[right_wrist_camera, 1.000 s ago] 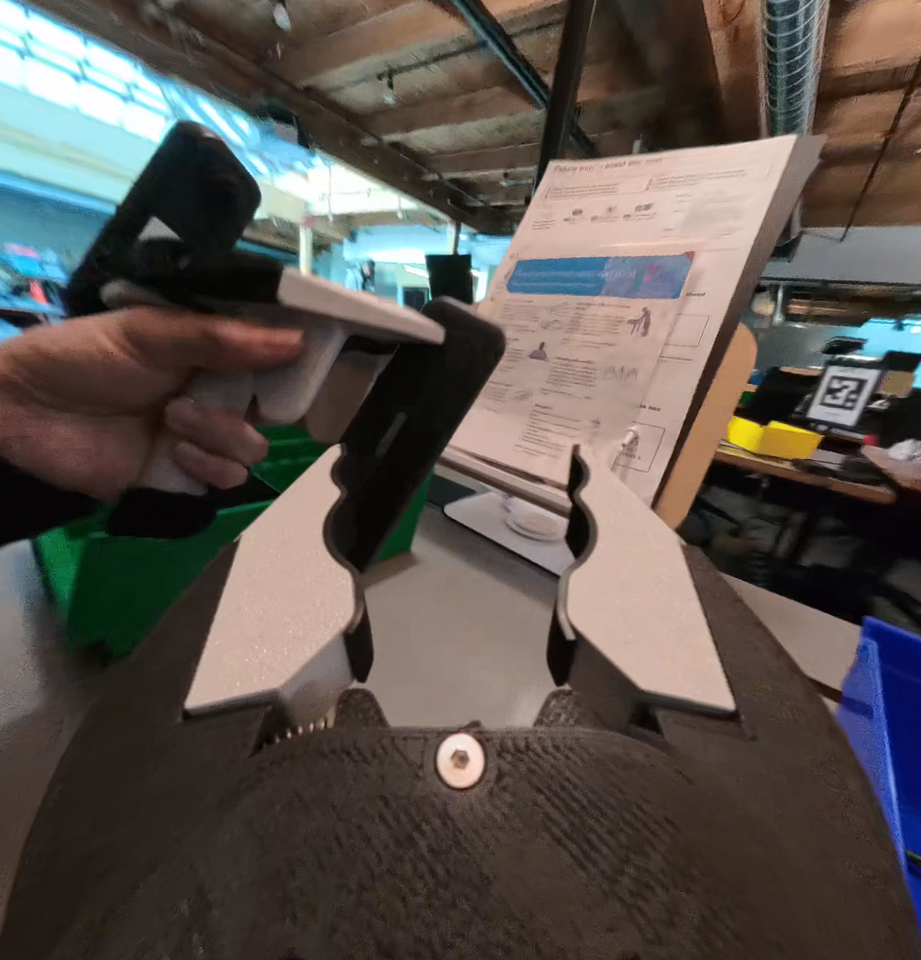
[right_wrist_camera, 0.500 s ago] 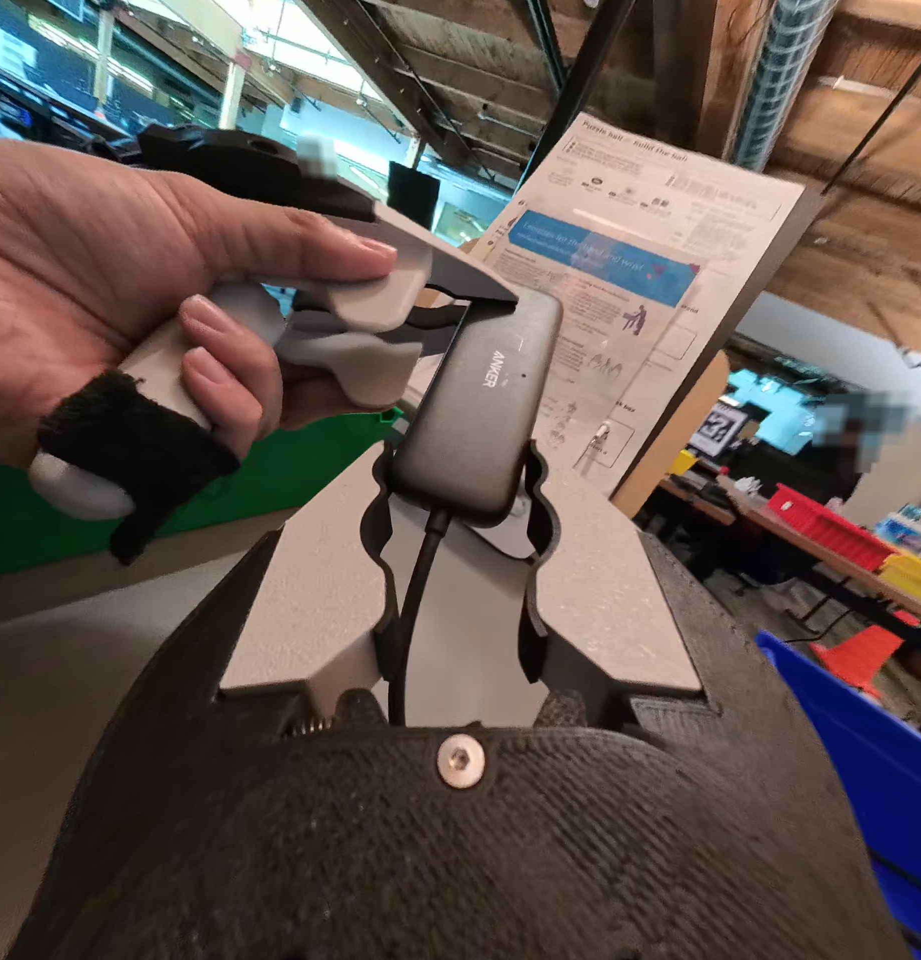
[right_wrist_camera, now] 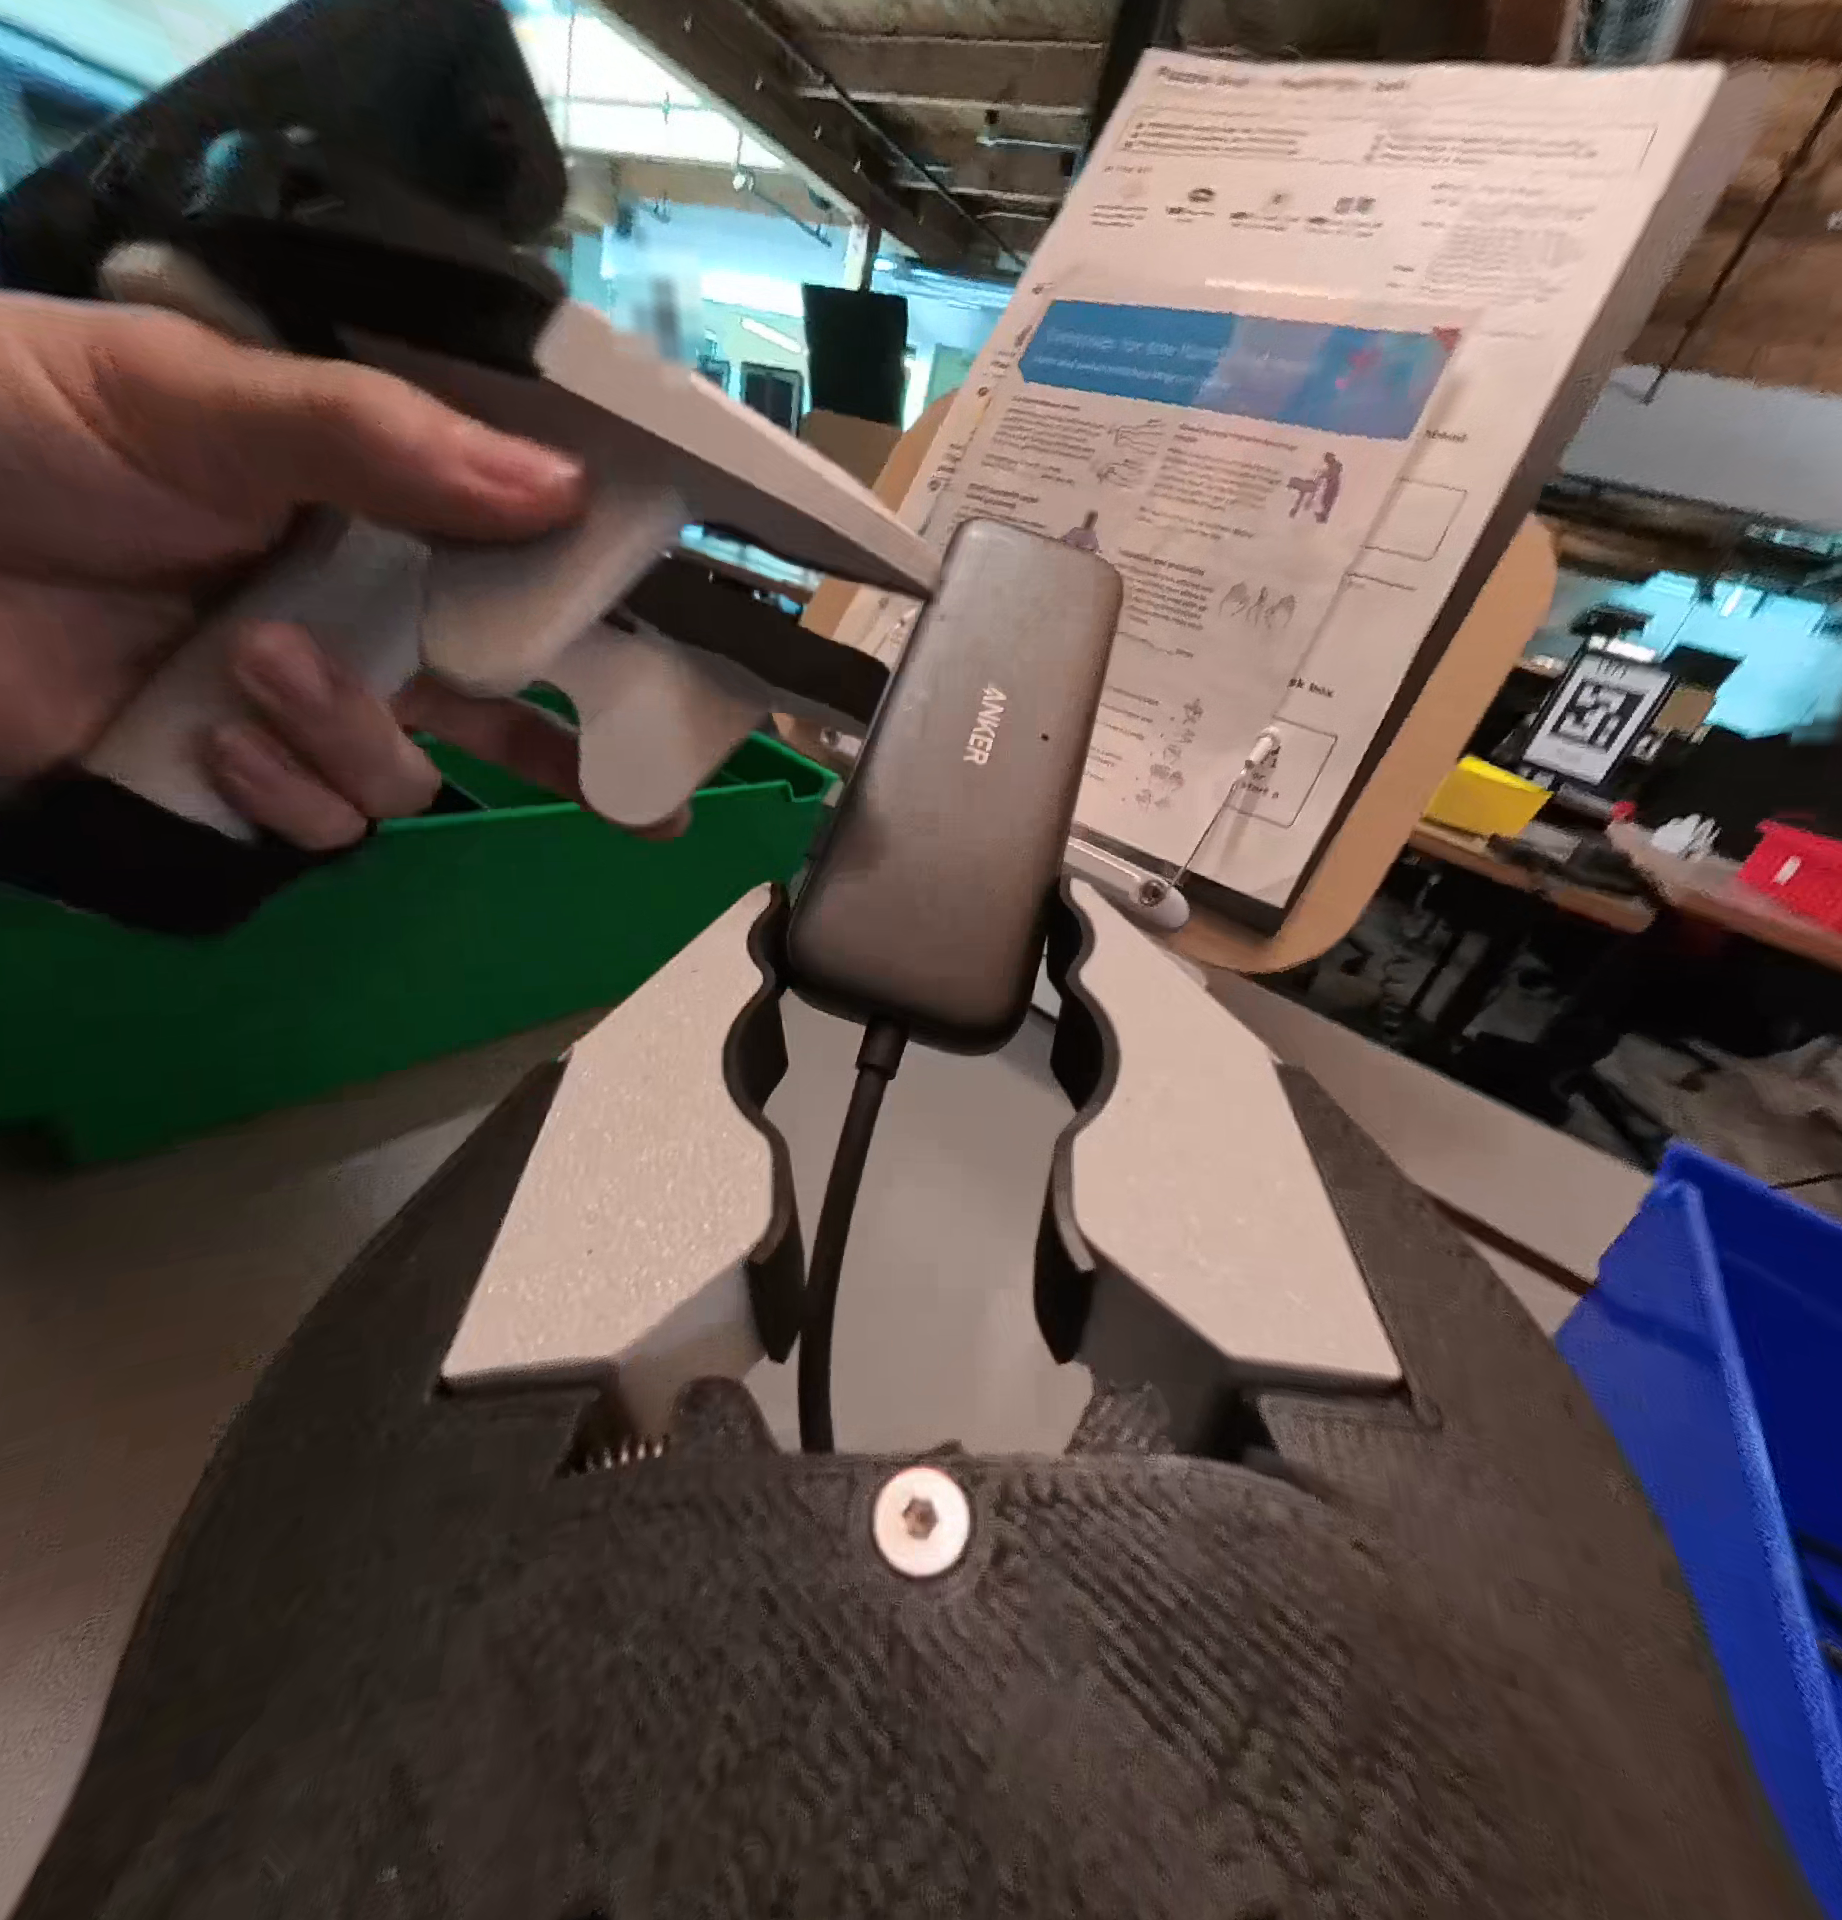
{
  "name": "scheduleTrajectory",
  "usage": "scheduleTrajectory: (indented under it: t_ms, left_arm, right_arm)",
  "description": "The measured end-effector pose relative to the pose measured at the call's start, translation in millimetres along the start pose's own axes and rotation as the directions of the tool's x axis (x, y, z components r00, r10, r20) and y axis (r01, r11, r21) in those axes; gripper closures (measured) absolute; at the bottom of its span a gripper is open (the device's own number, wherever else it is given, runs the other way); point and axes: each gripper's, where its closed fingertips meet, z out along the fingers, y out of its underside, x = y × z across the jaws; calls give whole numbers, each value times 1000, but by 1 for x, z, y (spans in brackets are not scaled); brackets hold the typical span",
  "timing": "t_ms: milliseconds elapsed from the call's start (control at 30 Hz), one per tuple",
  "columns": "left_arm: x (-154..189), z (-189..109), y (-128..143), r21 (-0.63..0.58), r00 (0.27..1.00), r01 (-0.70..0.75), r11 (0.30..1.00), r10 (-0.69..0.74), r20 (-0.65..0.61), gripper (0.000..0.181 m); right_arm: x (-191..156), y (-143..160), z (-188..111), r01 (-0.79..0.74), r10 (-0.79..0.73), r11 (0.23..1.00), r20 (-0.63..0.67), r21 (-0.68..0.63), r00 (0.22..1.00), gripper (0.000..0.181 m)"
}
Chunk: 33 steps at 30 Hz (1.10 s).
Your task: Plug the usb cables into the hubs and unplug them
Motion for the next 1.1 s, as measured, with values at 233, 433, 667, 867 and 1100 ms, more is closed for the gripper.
scheduleTrajectory:
  t_ms: [233, 433, 667, 867, 1100]
  left_arm:
    - [11, 16, 13, -6, 978, 133, 991, -133, -162, 172]
    - [15, 11, -4, 64, 866, 421, 905, -379, -326, 173]
    - [16, 15, -2, 53, 838, 476, 878, -435, -330, 173]
    - [17, 16, -2, 53, 819, 508, 860, -463, -337, 172]
    - [8, 12, -4, 93, 962, 250, 964, -237, -134, 146]
  right_arm:
    - [-7, -4, 2, 130, -129, 991, -46, 18, 991, 134]
    - [-2, -19, -5, 65, -57, 991, -74, 116, 996, 135]
    - [-1, -25, -7, 49, -37, 985, -70, 168, 997, 136]
    - [-1, -25, -8, -2, 11, 989, -64, 147, 998, 137]
    - [8, -37, -17, -202, 212, 958, -32, 205, 977, 137]
